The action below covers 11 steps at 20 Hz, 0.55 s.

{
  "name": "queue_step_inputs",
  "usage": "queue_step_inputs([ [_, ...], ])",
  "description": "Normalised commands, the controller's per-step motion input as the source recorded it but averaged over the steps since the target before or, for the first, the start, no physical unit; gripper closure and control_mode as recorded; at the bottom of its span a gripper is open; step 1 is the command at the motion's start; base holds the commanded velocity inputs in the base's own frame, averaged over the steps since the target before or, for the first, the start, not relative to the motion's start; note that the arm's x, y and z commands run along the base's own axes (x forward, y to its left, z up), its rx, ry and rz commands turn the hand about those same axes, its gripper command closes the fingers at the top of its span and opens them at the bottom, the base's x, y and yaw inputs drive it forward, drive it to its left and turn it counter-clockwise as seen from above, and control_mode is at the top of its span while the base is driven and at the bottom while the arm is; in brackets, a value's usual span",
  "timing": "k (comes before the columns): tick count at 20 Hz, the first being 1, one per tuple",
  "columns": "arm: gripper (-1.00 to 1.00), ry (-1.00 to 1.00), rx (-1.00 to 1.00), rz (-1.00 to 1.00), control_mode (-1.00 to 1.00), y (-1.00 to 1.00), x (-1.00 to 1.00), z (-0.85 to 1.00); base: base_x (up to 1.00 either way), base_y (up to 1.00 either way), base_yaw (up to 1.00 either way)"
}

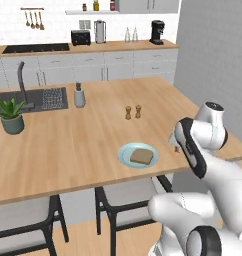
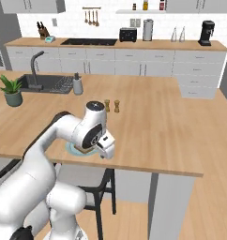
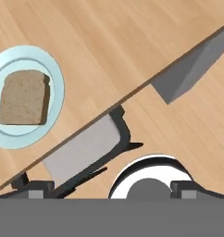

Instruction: Start the toaster. Once the lever pops up, take the bread to the plate on the dining counter.

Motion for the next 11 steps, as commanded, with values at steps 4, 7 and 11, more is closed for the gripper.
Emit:
queue_step_inputs([
  [4,-1.00,0.00,-0.07,-0.17,-1.00,-0.66,-0.79,0.00,0.00,0.00,0.00],
  [7,-1.00,0.00,-0.04,-0.15,-1.00,-0.52,-0.77,0.00,0.00,0.00,0.00],
  [11,-1.00,-0.05,-0.04,-0.09,-1.00,-0.30,-0.83,0.00,0.00,0.00,0.00],
])
